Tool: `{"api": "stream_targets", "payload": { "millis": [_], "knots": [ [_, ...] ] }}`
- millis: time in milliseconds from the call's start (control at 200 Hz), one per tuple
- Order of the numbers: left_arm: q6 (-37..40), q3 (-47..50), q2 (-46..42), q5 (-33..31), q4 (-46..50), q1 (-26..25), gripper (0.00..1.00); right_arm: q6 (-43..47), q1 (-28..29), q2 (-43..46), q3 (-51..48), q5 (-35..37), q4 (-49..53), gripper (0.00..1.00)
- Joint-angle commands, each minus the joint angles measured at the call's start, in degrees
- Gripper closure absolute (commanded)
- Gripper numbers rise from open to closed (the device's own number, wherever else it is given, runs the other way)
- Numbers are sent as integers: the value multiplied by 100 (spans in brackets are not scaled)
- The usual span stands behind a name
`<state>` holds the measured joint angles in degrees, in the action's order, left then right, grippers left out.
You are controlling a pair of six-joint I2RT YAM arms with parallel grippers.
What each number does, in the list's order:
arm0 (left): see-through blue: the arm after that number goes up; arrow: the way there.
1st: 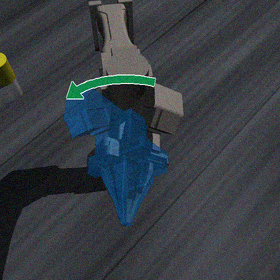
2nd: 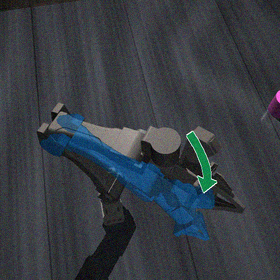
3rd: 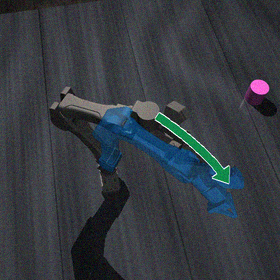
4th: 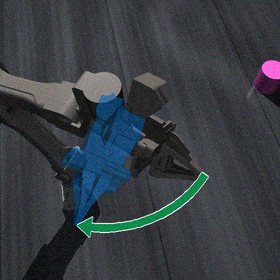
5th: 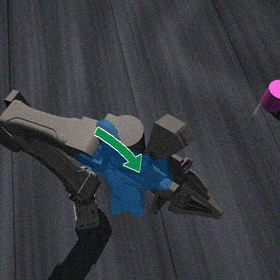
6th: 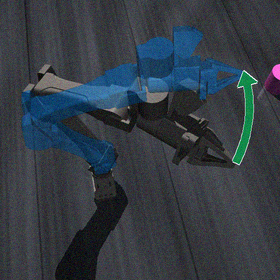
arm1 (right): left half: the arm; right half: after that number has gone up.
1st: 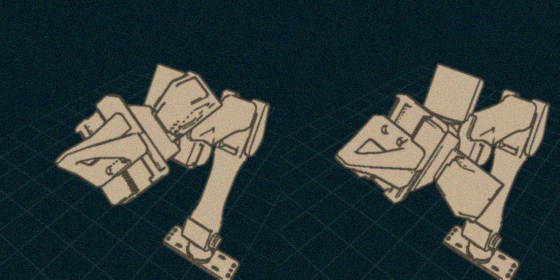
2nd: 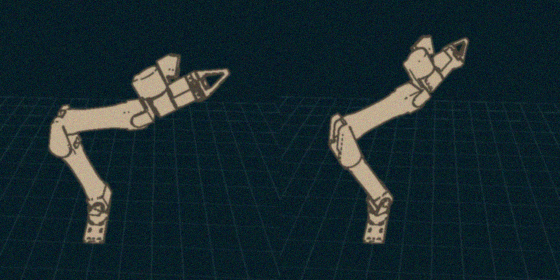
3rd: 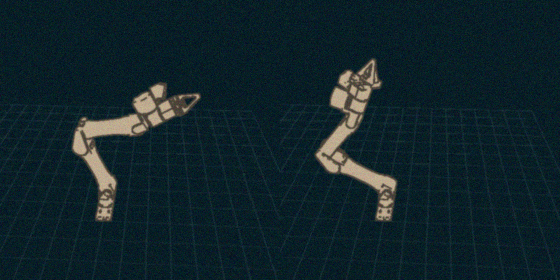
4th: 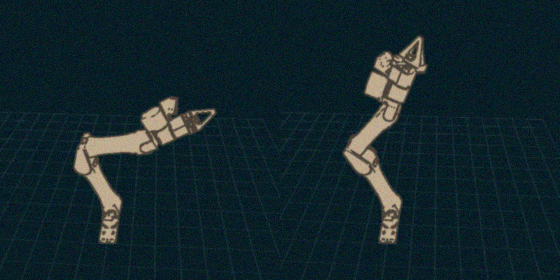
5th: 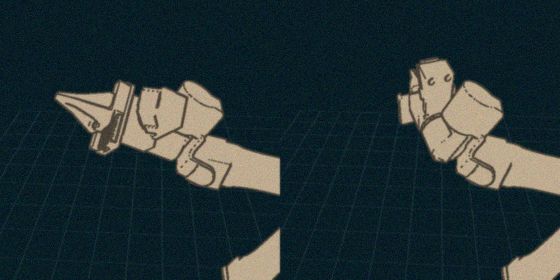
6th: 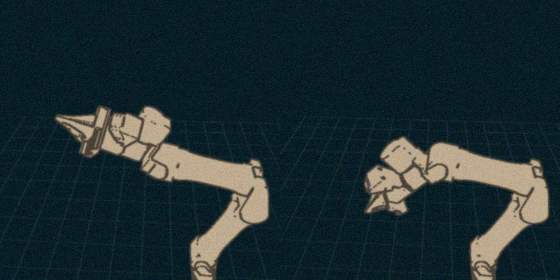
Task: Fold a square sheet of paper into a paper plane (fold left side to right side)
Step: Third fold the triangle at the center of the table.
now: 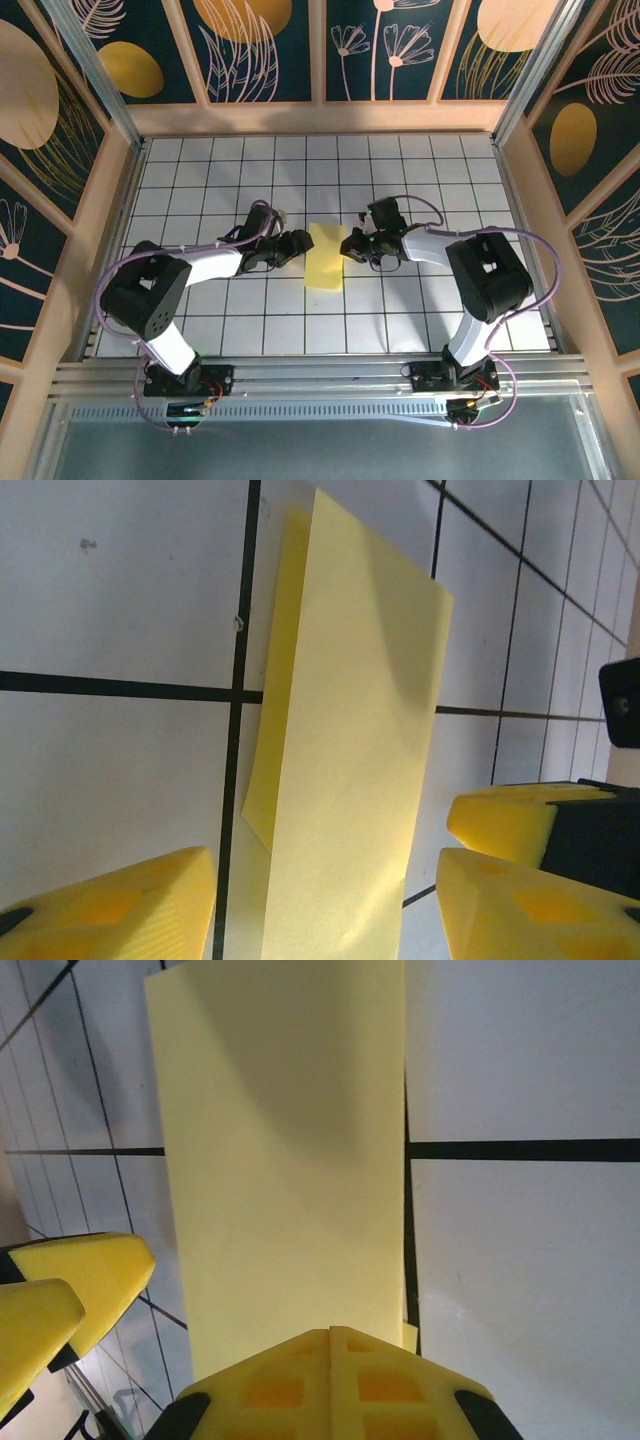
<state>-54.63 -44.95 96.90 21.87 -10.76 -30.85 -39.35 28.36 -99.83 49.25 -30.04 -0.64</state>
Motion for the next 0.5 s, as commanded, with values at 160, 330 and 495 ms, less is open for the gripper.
{"api": "stream_targets", "payload": {
  "millis": [160, 330, 495],
  "knots": [
    [303, -228, 438, 567, 84, 27, 46, 96, 56, -212, 107, -2, -150, 100],
    [355, -276, 585, 731, 78, 29, 52, 85, 64, -196, 85, -2, -180, 100],
    [386, -299, 635, 742, 66, 27, 63, 84, 64, -147, 68, 24, -189, 100]
  ]
}}
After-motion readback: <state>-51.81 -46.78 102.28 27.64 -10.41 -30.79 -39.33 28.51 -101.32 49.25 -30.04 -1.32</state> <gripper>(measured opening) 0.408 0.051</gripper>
